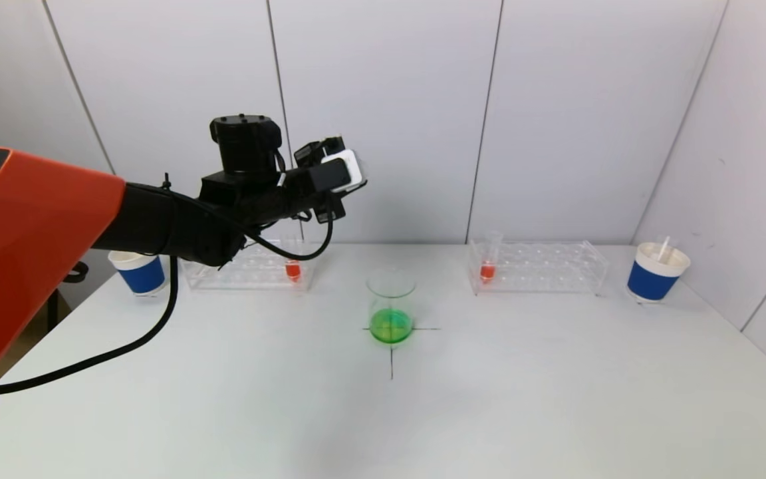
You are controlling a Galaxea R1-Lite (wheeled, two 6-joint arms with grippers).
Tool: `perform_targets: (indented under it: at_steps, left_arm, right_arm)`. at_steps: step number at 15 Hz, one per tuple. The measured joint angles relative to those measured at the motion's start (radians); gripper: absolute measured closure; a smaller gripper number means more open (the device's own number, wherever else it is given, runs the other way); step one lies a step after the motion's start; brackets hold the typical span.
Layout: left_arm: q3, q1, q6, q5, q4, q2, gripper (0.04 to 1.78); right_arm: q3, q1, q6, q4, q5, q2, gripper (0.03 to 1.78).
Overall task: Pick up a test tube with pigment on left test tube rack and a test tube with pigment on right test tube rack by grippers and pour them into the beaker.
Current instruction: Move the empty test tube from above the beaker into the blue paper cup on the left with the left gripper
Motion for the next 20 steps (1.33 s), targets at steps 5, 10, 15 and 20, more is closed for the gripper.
perform_targets:
  at_steps: [5,10,15,20]
  left_arm:
    - [-0.111,0.002,-0.199,0.159,0.045,-0.030,1.36]
    - [-0.190,0.031,-0.376,0.230,0.175,-0.073,1.36]
    - [-0.287,0.088,-0.574,0.260,0.337,-0.098,1.36]
    - [-0.353,0.193,-0.717,0.264,0.409,-0.109,1.36]
  right_arm:
    - [0.000,0.000,0.000,0.000,0.000,0.000,0.04]
    - [0.000,0.000,0.000,0.000,0.000,0.000,0.04]
    - [0.000,0.000,0.000,0.000,0.000,0.000,0.04]
    - [0.000,0.000,0.000,0.000,0.000,0.000,0.04]
